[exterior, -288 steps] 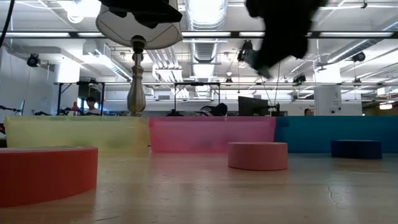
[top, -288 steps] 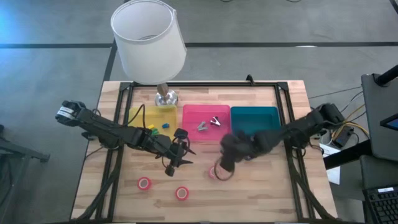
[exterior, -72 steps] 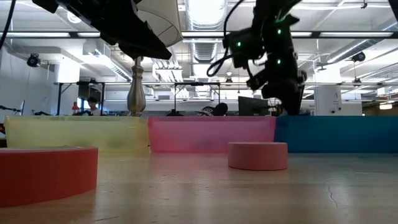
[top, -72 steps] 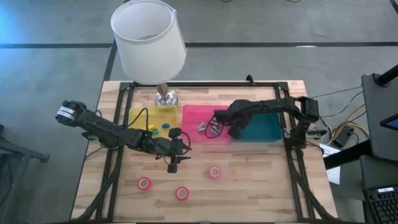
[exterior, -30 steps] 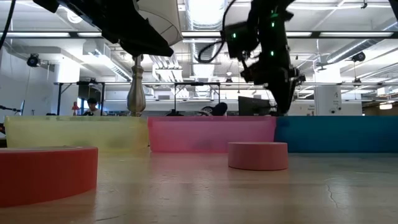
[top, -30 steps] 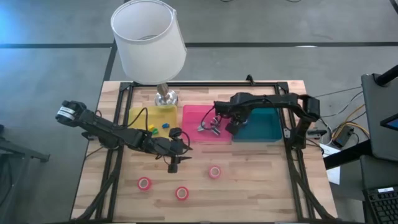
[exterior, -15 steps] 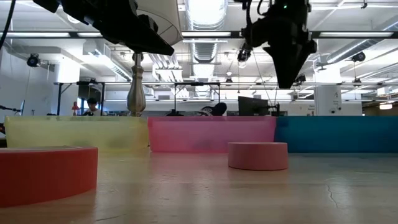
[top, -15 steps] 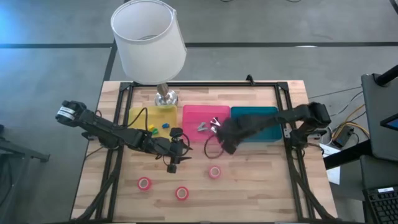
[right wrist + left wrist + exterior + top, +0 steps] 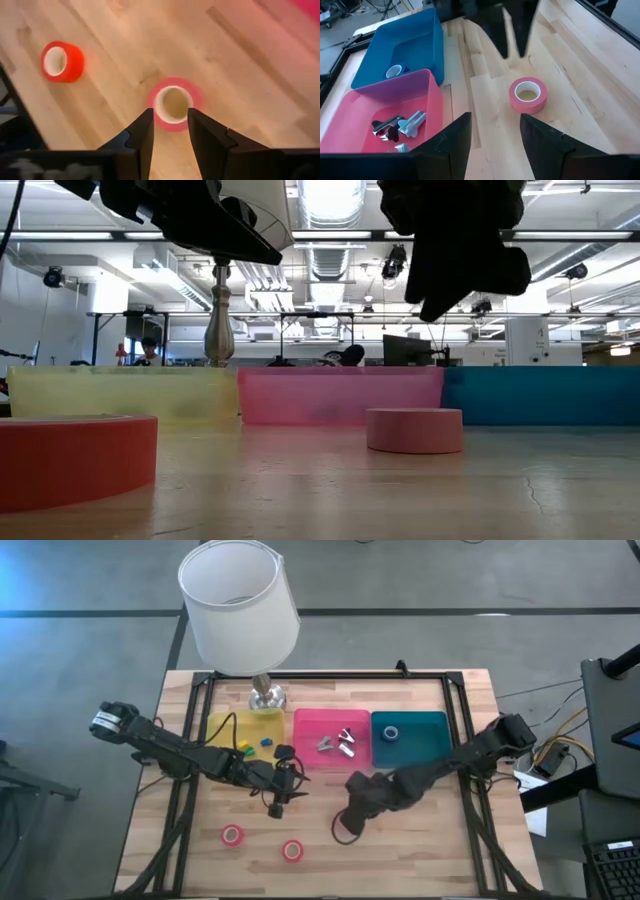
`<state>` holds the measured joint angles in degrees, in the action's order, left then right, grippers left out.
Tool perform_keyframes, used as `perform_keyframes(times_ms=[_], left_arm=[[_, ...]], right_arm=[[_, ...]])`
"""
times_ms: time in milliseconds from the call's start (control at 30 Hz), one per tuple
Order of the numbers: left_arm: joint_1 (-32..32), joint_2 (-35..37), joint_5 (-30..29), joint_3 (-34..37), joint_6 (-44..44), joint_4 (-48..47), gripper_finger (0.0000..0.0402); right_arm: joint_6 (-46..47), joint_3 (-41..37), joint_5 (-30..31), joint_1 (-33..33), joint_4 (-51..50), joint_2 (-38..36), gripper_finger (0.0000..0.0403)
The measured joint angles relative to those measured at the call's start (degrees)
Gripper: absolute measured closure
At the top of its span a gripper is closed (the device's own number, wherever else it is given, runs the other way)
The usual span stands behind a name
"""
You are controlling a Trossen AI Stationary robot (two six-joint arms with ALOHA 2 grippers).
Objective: Pick and place Stapler, Stapler remover, tape
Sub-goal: Put the pink tape into the blue bin
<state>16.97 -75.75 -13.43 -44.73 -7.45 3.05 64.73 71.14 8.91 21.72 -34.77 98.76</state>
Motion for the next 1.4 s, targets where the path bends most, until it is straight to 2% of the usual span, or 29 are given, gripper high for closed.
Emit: perform_keyframes(times_ms=[300, 667, 900, 1100, 1400], left_arm=[[0.00, 0.00, 0.00, -0.02, -1.59, 0.00, 0.0229], [0.00, 0.00, 0.00, -0.02, -0.96, -0.01, 0.0229], [0.00, 0.00, 0.02, -0.02, 1.09, 0.00, 0.0229], [0.00, 0.00, 0.02, -0.04, 1.77, 0.02, 0.0229], [0.00, 0.00, 0.02, -0.02, 1.93, 1.25, 0.0229]], right_arm=[[0.25, -7.79, 0.02, 1.04, 13.13, 0.09, 0.0284], [-0.31, -11.29, 0.06, 1.02, 14.10, 0.09, 0.0258], [-0.31, -14.26, 0.23, 1.02, 15.21, 0.09, 0.0259], [-4.68, -13.98, 0.20, 1.00, 20.61, 2.86, 0.0257], [-9.94, -10.00, 1.54, 0.89, 17.46, 5.36, 0.0256]])
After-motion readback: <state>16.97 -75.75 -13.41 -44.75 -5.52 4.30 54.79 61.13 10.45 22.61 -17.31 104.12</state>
